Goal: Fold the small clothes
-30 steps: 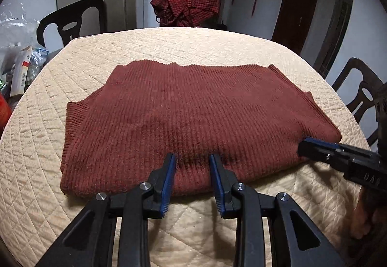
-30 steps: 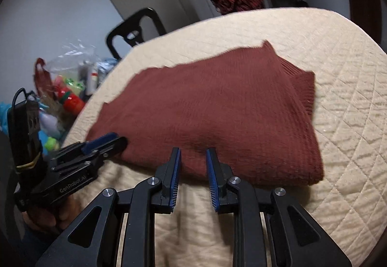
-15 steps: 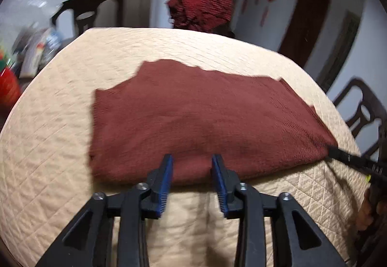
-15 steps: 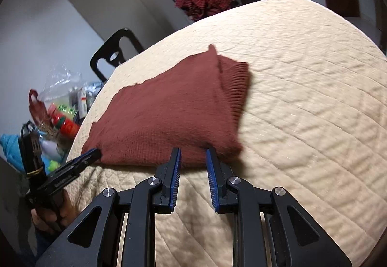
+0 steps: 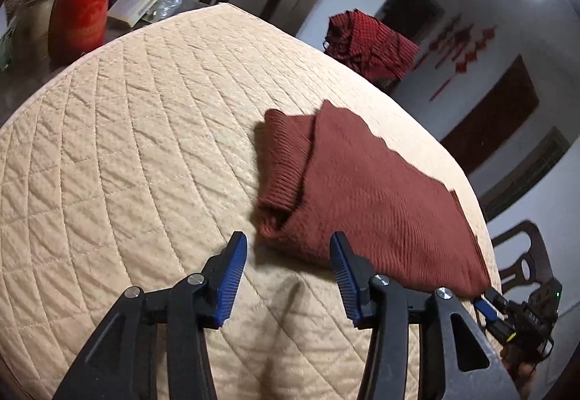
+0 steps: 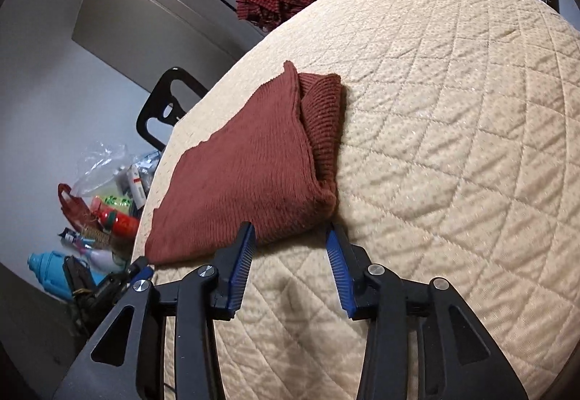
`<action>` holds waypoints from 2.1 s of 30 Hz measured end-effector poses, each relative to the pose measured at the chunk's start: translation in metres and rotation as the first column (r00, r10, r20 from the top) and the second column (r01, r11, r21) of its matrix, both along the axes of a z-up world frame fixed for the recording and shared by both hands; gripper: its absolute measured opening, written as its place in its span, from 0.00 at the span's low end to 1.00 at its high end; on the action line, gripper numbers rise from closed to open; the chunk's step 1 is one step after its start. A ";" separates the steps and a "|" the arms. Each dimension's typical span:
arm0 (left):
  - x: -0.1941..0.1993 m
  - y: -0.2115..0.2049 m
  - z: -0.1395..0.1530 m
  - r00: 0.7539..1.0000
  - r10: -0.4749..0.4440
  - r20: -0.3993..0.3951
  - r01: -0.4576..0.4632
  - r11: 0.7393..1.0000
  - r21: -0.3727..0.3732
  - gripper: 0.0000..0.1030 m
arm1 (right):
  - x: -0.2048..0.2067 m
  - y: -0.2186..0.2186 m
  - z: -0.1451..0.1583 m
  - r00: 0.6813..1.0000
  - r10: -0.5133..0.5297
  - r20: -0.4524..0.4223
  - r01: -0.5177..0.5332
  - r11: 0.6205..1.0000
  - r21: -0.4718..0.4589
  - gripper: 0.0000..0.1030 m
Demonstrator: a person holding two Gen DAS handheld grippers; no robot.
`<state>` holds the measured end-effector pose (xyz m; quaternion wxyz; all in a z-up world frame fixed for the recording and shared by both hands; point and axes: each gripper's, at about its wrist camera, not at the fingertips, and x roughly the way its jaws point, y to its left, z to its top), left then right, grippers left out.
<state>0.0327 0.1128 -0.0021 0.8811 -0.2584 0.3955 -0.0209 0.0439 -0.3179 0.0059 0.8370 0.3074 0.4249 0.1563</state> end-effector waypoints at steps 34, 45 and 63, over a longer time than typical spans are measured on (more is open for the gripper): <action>0.025 -0.008 0.009 0.998 -0.054 0.020 0.052 0.996 0.069 0.18 | 0.005 -0.012 -0.001 0.998 -0.066 0.020 0.065 0.997 0.038 0.14; -0.034 -0.006 0.024 0.992 -0.117 0.035 0.116 0.993 0.034 0.18 | -0.055 -0.018 0.024 1.000 -0.020 0.014 0.020 1.000 0.000 0.13; -0.089 -0.005 0.014 0.989 -0.151 -0.007 0.151 0.987 0.058 0.22 | -0.111 -0.041 0.014 0.999 -0.030 -0.046 0.027 0.998 -0.053 0.19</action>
